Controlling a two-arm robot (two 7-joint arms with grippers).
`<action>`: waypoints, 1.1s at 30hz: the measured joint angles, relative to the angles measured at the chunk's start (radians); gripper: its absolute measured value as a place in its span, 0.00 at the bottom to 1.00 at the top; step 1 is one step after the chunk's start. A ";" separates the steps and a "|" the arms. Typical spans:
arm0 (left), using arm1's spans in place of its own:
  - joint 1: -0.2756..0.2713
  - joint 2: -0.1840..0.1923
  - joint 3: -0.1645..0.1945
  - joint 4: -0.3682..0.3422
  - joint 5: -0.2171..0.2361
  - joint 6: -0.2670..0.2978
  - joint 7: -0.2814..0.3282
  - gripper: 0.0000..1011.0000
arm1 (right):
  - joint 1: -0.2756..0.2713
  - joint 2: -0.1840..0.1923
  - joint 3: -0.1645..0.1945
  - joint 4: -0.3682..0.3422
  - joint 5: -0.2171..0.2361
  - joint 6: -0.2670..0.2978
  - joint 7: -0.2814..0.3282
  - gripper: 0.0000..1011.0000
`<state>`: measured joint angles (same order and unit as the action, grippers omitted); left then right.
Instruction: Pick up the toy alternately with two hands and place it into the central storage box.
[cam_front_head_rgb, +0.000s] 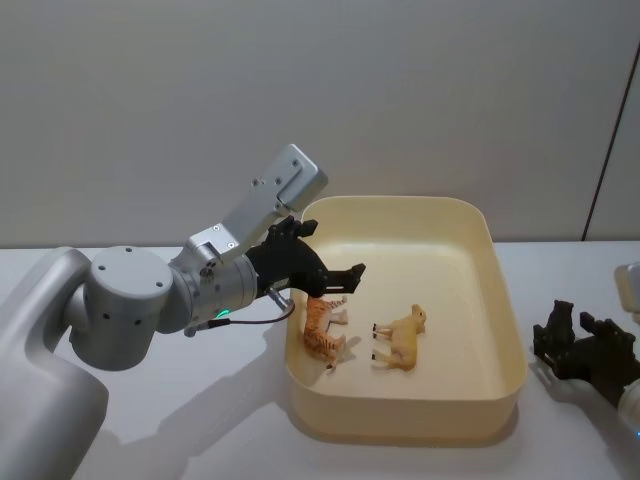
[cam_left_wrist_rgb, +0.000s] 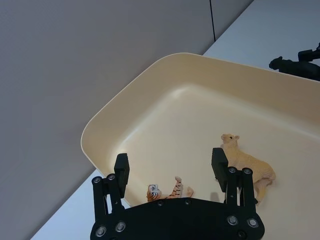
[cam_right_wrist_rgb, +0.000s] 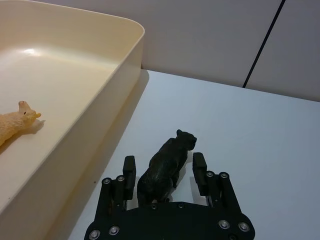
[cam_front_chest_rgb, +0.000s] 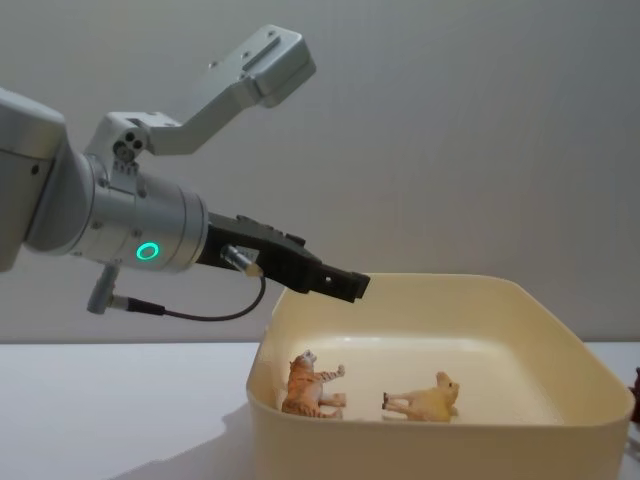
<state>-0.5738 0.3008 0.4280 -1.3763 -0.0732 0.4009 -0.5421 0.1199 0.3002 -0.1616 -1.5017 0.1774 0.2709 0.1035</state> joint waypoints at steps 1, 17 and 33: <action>0.000 0.000 0.000 0.000 0.000 0.000 0.000 0.99 | 0.000 0.000 0.000 0.000 0.000 0.000 0.000 0.68; 0.000 0.000 0.000 0.000 0.000 0.000 0.000 0.99 | 0.009 -0.006 -0.004 0.012 -0.010 -0.007 -0.001 0.31; 0.000 0.000 0.000 0.000 0.000 0.000 0.000 0.99 | 0.009 -0.007 0.011 -0.041 0.007 -0.093 -0.034 0.31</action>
<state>-0.5738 0.3008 0.4281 -1.3763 -0.0732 0.4009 -0.5421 0.1291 0.2930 -0.1511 -1.5423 0.1841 0.1778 0.0694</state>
